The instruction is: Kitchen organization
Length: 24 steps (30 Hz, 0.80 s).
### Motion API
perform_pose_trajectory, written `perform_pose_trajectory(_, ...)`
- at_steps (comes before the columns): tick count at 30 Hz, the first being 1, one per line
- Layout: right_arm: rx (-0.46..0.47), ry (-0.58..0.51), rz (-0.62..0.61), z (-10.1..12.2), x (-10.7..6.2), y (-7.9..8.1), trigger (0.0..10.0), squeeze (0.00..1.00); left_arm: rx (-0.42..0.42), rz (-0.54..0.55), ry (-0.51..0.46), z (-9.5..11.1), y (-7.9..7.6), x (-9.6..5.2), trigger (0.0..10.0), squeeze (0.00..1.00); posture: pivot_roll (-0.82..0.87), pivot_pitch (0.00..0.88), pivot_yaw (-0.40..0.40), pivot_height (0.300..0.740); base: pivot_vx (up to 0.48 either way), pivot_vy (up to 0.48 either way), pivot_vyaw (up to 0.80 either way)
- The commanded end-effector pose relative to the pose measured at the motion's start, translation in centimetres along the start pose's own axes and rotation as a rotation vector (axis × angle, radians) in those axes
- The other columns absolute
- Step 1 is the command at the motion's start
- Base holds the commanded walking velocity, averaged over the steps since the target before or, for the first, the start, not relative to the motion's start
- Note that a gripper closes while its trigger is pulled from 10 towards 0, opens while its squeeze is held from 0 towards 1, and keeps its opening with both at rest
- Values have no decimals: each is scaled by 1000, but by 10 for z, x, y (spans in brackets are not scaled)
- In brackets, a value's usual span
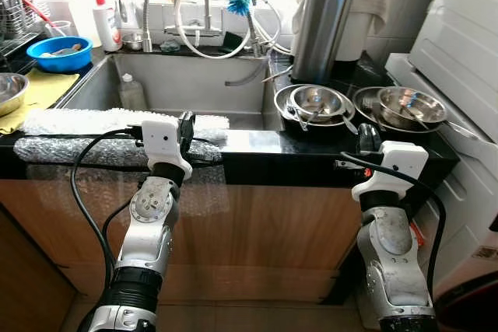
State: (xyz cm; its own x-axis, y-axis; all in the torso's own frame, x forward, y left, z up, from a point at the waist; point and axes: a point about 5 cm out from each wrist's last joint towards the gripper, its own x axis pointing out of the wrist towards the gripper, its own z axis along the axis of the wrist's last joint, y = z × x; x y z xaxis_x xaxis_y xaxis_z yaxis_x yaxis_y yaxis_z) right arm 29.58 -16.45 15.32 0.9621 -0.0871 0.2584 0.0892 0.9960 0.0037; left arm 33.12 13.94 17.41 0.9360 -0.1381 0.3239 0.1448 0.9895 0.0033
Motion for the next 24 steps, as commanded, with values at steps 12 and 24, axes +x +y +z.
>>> perform_pose_trajectory(12, 21, -16, 17, 5, -1, 14, 10000, 0, -26, -7, 14, 2, 0, 6, 10000, 0, -119, 0, -37, 740, 0, 334, -418)
perform_pose_trajectory(24, 69, 15, 12, 0, -1, 19, 10000, 0, -3, -37, 1, 7, -4, 9, 10000, 0, -114, 0, -30, 740, 0, 147, -292)
